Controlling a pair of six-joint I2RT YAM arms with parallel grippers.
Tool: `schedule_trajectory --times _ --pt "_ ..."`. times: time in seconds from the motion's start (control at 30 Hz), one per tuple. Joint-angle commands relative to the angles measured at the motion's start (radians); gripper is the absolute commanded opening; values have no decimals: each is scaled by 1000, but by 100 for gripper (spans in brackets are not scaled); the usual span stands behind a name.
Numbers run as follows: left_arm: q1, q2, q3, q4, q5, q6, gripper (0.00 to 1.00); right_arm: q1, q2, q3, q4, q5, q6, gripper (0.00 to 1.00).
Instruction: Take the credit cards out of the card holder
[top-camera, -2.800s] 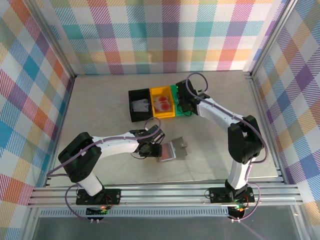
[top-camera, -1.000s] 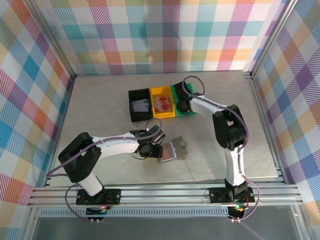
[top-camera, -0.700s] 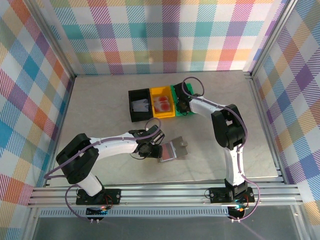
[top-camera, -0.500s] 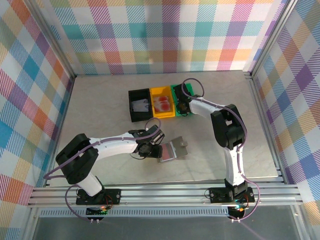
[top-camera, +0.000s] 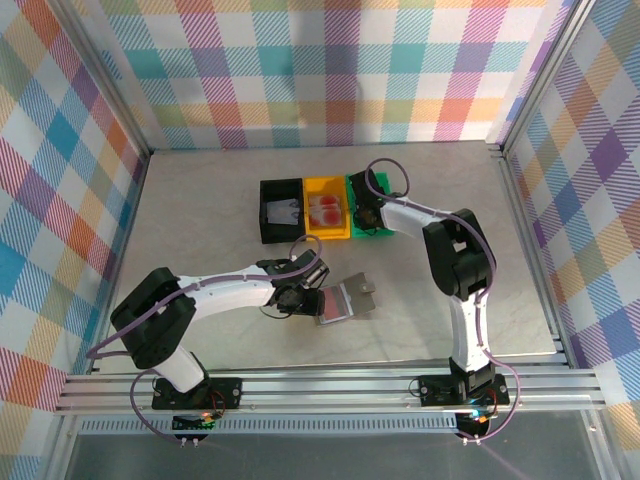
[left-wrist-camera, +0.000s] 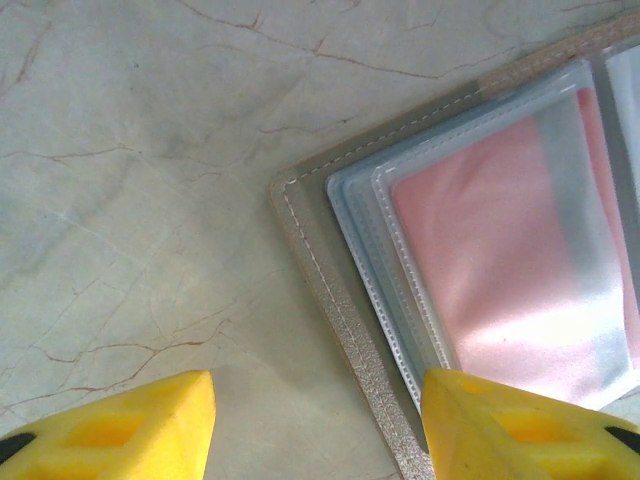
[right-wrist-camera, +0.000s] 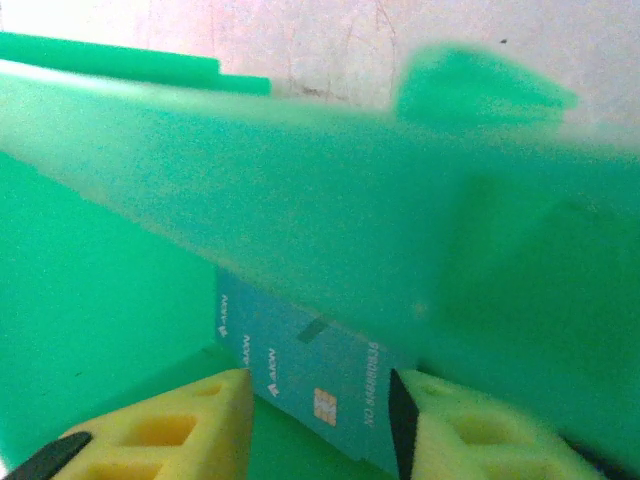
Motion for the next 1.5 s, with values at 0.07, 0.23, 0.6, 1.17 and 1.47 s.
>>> schedule_trajectory --times 0.07,0.23,0.6,1.17,1.47 --pt "-12 -33 -2 -32 -11 17 57 5 -78 -11 16 -11 -63 51" --pt "-12 -36 1 -30 -12 17 57 4 -89 30 -12 -46 -95 58" --pt "-11 -66 -25 -29 -18 14 57 5 -208 152 -265 -63 -251 64" --pt "-11 -50 -66 51 25 -54 57 132 -623 -355 -244 -623 -910 51" --pt "-13 -45 -77 84 40 -104 56 275 -699 -600 -101 -591 -911 43"
